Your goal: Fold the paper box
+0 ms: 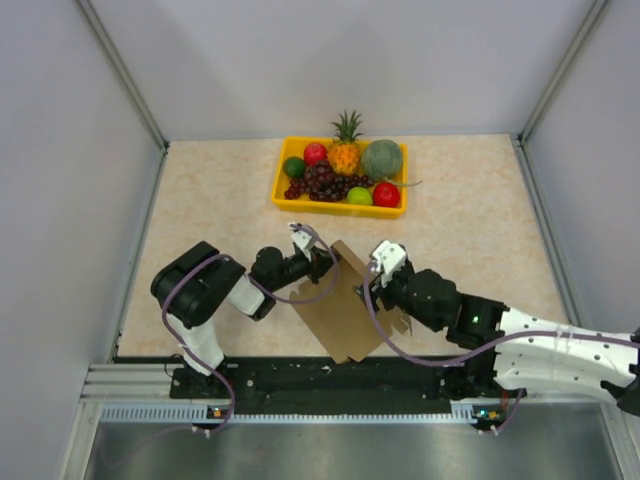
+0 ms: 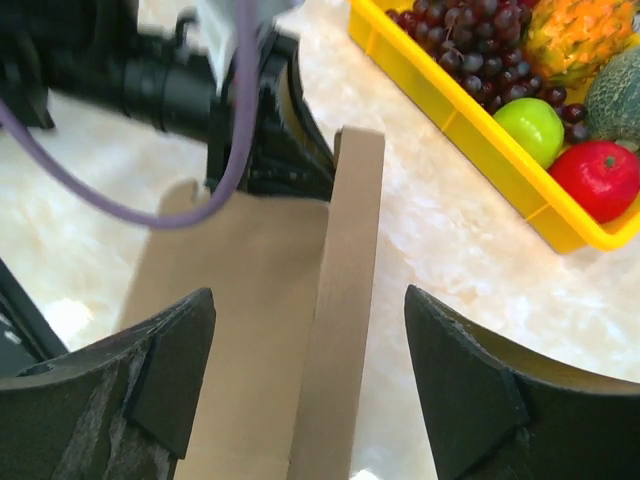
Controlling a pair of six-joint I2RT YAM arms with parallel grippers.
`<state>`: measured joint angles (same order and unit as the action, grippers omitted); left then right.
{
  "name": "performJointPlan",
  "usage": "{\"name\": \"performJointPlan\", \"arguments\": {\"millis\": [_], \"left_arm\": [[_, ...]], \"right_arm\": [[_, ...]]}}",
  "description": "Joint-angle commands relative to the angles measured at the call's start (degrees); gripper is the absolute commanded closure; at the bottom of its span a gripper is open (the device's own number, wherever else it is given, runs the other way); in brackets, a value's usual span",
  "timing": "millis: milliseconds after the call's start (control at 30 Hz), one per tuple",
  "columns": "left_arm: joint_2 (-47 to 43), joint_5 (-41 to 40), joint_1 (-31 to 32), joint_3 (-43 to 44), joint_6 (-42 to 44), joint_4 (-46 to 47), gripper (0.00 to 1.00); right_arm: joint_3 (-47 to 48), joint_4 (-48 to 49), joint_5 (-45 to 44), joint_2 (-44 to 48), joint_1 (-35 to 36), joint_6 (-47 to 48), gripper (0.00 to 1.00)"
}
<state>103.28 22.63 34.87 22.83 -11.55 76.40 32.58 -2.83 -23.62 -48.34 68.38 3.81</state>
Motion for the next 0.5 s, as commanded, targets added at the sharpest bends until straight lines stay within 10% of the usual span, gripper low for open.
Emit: {"name": "performJointPlan", "arguments": {"millis": [0, 233, 467], "left_arm": [[0.0, 1.3, 0.6, 0.0, 1.4, 17.5, 1.0], [-2.1, 1.3, 1.1, -0.1, 4.4, 13.7, 1.0], [-4.1, 1.6, 1.3, -0.3, 6.4, 10.4, 1.0]], "right_arm": [[9.1, -5.4, 6.6, 0.8, -8.0, -19.4, 0.22], [16.5, -5.6, 29.9, -5.4, -27.7, -44.9, 0.36], [16.3, 8.3, 42.5, -18.2, -31.5, -52.9, 0.71]]}}
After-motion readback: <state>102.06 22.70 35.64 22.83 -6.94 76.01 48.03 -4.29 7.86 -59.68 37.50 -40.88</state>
